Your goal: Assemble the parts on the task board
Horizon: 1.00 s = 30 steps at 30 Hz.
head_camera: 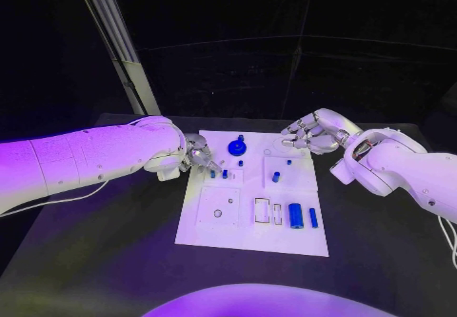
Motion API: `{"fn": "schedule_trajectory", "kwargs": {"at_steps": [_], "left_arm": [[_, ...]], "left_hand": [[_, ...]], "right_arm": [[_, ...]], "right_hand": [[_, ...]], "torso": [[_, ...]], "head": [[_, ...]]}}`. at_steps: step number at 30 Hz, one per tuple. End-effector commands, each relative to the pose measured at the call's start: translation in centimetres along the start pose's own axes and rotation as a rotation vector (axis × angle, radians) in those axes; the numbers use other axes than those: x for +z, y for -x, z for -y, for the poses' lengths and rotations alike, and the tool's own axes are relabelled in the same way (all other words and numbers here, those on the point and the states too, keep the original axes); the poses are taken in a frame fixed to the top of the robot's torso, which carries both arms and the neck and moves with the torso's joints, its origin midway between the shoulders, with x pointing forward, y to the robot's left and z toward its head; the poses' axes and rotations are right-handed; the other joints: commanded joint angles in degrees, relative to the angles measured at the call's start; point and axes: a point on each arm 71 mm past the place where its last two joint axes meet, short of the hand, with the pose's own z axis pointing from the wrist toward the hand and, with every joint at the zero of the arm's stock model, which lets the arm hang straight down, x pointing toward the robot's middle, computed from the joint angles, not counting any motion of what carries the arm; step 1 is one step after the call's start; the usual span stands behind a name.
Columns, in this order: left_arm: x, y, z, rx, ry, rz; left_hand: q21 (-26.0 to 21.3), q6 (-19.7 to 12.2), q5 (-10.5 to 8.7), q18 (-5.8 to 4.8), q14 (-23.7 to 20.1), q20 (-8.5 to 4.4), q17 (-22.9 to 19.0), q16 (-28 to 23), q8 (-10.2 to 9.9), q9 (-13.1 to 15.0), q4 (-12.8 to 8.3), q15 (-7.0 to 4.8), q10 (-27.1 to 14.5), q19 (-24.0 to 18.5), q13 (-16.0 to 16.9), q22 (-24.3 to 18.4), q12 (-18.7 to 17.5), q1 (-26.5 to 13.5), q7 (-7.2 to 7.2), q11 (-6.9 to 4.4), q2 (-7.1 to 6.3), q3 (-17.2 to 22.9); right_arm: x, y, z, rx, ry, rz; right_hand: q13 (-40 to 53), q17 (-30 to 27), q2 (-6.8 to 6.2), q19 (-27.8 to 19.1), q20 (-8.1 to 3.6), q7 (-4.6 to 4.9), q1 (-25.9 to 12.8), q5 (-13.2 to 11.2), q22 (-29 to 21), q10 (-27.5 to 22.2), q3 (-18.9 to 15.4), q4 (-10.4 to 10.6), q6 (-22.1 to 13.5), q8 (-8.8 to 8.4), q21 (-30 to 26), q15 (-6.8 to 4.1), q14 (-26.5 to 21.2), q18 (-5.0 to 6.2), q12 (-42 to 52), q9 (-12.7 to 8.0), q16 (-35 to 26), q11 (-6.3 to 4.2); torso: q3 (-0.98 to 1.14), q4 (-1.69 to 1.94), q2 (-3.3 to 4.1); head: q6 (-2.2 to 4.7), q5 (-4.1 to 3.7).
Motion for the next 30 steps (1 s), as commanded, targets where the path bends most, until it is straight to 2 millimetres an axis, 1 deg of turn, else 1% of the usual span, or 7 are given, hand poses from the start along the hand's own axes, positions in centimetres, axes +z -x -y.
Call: {"fn": "schedule_trajectory", "kwargs": {"at_steps": [1, 12, 18, 21, 25, 27, 30], "left_arm": [[-0.2, 0.3, 0.4, -0.128, -0.081, 0.031], [-0.7, 0.8, 0.4, -0.203, -0.175, 0.087], [-0.9, 1.4, 1.8, -0.217, -0.333, 0.171], [-0.8, 1.4, 2.5, -0.208, -0.407, 0.192], [-0.6, 1.1, 3.6, -0.114, -0.49, 0.221], [-0.4, 0.8, 4.2, -0.048, -0.519, 0.233], [-0.1, 0.2, 4.9, 0.052, -0.55, 0.251]], "left_hand": [[-1.35, -0.58, 0.24, 0.67, 5.77, 0.46, 13.93, -0.19, 0.26, -0.2, 0.38, 0.51, -1.16, -0.62, -0.54, -1.73, -0.68, 1.02, 0.4, 0.17, 0.41, -0.61], [-5.27, -1.08, 0.27, 1.71, 4.92, 0.85, 10.71, -1.83, 1.35, -0.65, 0.84, 0.85, -2.83, -2.7, -1.79, -6.79, -1.43, 3.35, 0.69, 0.55, 0.69, -1.1], [-25.05, -4.81, 0.23, 5.5, -4.31, 2.0, -11.97, -16.61, 2.13, -1.42, -1.06, 2.2, -10.06, -14.36, -5.45, -29.75, -6.12, 9.04, 2.39, 2.23, 0.46, 0.71], [-28.31, -6.4, 0.08, 5.48, -9.78, 2.86, -21.69, -24.21, 1.05, -2.7, -3.55, 3.28, -13.39, -16.16, -7.68, -31.63, -8.92, 13.4, 3.57, 3.43, 0.34, 2.66], [-30.63, -6.41, 0.0, 5.58, -12.9, 3.63, -27.04, -28.47, -1.1, -4.83, -6.5, 4.13, -16.25, -16.81, -9.99, -33.11, -11.34, 17.61, 4.52, 4.4, -0.17, 3.97], [-32.84, -5.26, -1.09, 5.62, -18.56, 4.17, -35.1, -35.25, -3.51, -6.94, -7.75, 4.93, -19.47, -18.4, -12.49, -34.35, -14.34, 19.0, 5.02, 5.33, -0.74, 4.06], [-33.86, -3.71, -1.3, 5.63, -18.59, 4.56, -36.83, -36.19, -6.92, -9.79, -9.32, 4.81, -19.5, -18.12, -15.38, -35.11, -16.36, 20.49, 4.79, 5.47, -1.11, 3.14]], "right_arm": [[0.1, 0.0, -0.2, -0.001, 0.011, -0.003], [0.0, 0.1, -0.1, -0.002, 0.009, -0.002], [0.0, 0.1, -0.1, -0.002, 0.01, -0.002], [0.1, 0.1, -0.1, -0.002, 0.011, -0.002], [0.1, 0.0, -0.1, -0.002, 0.012, -0.001], [0.1, 0.0, -0.2, -0.002, 0.013, -0.001], [0.1, 0.0, -0.2, -0.002, 0.015, 0.0]], "right_hand": [[-0.11, -0.29, 0.15, -0.43, 0.05, -0.08, 0.42, 0.36, -0.26, -0.42, -0.08, 0.32, -0.49, -0.11, -0.39, 0.11, -0.53, 0.51, -0.3, -0.05, -0.45, -0.01], [-0.28, -0.65, 0.15, -0.64, 0.08, -0.05, 0.49, 0.36, -0.54, -0.51, -0.13, 0.39, -0.55, -0.11, -0.61, 0.14, -0.68, 0.56, -0.39, -0.05, -0.89, 0.02], [-0.34, -0.74, 0.17, -0.7, 0.09, -0.04, 0.52, 0.37, -0.62, -0.54, -0.13, 0.42, -0.58, -0.11, -0.67, 0.15, -0.72, 0.57, -0.42, -0.05, -1.01, 0.03], [-0.34, -0.74, 0.17, -0.7, 0.09, -0.04, 0.52, 0.37, -0.62, -0.54, -0.13, 0.42, -0.58, -0.11, -0.67, 0.15, -0.72, 0.57, -0.42, -0.05, -1.01, 0.03], [-0.39, -0.73, 0.19, -0.7, 0.1, -0.04, 0.57, 0.38, -0.63, -0.55, -0.12, 0.43, -0.58, -0.11, -0.7, 0.15, -0.73, 0.57, -0.44, -0.04, -1.03, 0.03], [-0.39, -0.73, 0.19, -0.7, 0.1, -0.04, 0.57, 0.38, -0.63, -0.55, -0.12, 0.43, -0.58, -0.11, -0.7, 0.15, -0.73, 0.57, -0.44, -0.04, -1.03, 0.03], [-0.45, -0.72, 0.23, -0.68, 0.11, -0.04, 0.67, 0.4, -0.59, -0.56, -0.09, 0.43, -0.57, -0.09, -0.7, 0.16, -0.74, 0.56, -0.47, -0.04, -1.08, 0.02]], "torso": [[0.02, 0.01, 0.03], [0.02, -0.03, 0.04], [0.05, -0.07, 0.02], [0.05, -0.1, 0.07], [0.05, -0.05, 0.05], [0.01, -0.04, 0.08], [0.03, -0.16, 0.14]], "head": [[-0.06, -0.13], [0.14, -0.31], [0.36, -0.43], [0.61, -0.57], [0.79, -0.94], [0.96, -1.02], [1.15, -1.09]]}}
